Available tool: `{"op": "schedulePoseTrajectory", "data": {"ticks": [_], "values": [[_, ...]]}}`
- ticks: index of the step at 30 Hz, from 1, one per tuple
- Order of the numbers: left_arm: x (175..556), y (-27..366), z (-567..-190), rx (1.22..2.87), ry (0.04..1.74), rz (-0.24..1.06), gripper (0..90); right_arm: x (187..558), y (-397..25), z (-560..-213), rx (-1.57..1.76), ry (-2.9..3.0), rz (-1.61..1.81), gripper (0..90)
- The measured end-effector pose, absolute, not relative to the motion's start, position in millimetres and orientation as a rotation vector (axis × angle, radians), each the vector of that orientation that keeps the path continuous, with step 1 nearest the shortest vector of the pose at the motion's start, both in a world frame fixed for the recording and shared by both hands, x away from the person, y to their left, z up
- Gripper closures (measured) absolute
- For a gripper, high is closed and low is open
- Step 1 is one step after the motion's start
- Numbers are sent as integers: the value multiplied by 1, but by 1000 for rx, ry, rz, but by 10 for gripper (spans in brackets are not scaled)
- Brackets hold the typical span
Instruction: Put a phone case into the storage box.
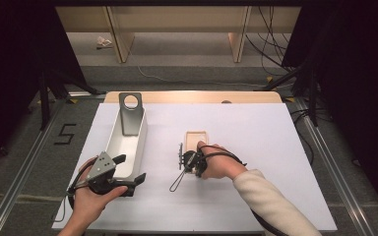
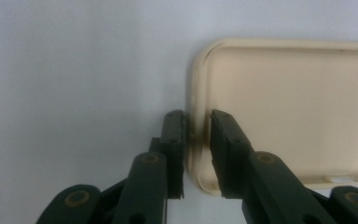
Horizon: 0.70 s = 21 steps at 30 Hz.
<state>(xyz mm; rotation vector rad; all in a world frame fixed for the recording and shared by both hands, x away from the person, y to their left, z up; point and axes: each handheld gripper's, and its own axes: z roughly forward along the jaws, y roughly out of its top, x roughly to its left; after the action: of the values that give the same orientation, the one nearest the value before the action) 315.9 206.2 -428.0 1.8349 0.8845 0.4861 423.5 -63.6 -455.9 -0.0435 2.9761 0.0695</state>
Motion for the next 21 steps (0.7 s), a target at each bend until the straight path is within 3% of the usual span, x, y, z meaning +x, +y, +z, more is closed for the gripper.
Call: {"op": "schedulePoseTrajectory", "data": {"ticks": [4,21], "values": [[316,206,-428,1836,883,486,64,424,-63,-456,-35,2967,70,818],[316,205,-429,1837,882,484,65,422,-63,-455,-18,2975,81,865]]}}
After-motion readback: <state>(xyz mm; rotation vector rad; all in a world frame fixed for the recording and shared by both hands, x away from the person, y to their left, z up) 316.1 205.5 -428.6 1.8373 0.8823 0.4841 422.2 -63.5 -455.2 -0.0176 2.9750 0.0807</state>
